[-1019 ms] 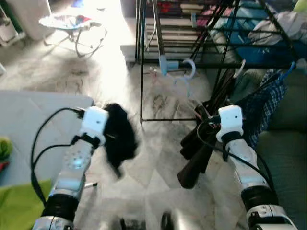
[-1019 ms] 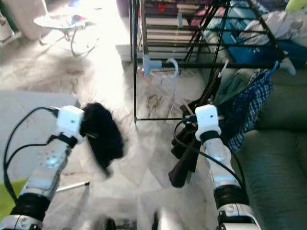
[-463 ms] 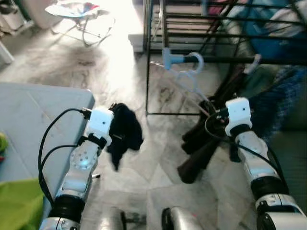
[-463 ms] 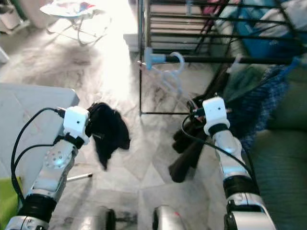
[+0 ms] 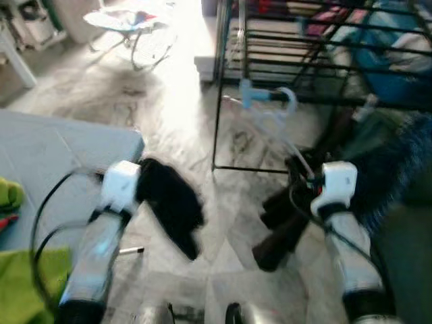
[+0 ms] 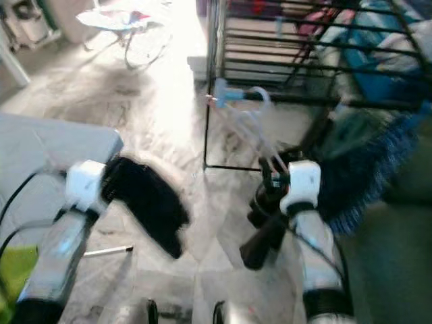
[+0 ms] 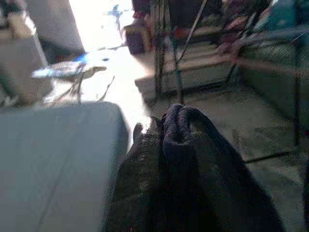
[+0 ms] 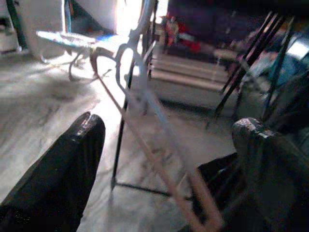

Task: Hang hanger

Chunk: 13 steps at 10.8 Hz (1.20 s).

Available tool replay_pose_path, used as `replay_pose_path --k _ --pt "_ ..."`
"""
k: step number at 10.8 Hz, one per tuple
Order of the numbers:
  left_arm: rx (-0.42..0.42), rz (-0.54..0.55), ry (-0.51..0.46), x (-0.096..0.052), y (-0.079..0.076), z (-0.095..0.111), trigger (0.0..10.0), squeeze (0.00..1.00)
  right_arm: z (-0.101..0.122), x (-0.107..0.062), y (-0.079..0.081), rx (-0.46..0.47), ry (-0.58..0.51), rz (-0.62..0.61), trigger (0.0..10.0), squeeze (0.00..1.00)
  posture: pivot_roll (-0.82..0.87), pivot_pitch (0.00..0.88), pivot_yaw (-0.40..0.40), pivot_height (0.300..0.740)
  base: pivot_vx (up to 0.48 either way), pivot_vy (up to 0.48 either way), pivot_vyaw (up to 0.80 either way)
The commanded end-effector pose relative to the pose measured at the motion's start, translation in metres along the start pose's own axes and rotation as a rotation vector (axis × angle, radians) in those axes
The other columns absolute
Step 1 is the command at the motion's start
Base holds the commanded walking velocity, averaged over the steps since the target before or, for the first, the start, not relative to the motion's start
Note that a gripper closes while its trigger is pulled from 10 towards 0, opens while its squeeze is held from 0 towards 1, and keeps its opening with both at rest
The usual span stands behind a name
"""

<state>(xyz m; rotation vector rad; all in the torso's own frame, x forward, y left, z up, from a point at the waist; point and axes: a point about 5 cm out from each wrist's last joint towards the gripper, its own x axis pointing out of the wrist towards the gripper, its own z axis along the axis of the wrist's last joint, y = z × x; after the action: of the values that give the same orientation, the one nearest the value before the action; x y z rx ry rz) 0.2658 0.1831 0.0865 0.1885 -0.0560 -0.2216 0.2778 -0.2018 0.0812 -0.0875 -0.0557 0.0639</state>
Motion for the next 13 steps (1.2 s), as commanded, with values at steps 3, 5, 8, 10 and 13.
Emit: replay_pose_path --k 3,5,8,10,13 --pt "0.003 -0.003 -0.046 0.0 0.002 0.014 10.0 0.0 0.004 -0.008 0.001 -0.012 0.005 -0.001 10.0 0.0 0.03 0.149 -0.041 0.74 0.401 0.0 0.0" --pt "-0.01 -0.006 -0.063 0.002 0.0 0.019 10.0 0.0 0.006 -0.004 0.002 -0.054 0.026 0.055 10.0 0.0 0.03 0.153 -0.042 0.74 0.202 0.0 0.0" --pt "-0.011 0.023 -0.039 -0.004 0.002 0.017 10.0 0.0 0.003 -0.005 0.002 -0.059 0.067 0.115 10.0 0.0 0.04 0.161 -0.05 0.74 0.0 0.0 0.0" --pt "-0.01 0.034 -0.027 -0.004 0.001 0.016 10.0 0.0 0.003 -0.008 0.015 -0.068 0.069 0.208 10.0 0.0 0.04 0.163 -0.05 0.74 0.0 0.0 0.0" --pt "0.003 0.031 -0.021 0.0 0.002 0.017 10.0 0.0 0.004 -0.005 0.008 -0.063 0.145 0.32 10.0 0.0 0.03 0.172 -0.056 0.74 0.0 0.0 0.0"
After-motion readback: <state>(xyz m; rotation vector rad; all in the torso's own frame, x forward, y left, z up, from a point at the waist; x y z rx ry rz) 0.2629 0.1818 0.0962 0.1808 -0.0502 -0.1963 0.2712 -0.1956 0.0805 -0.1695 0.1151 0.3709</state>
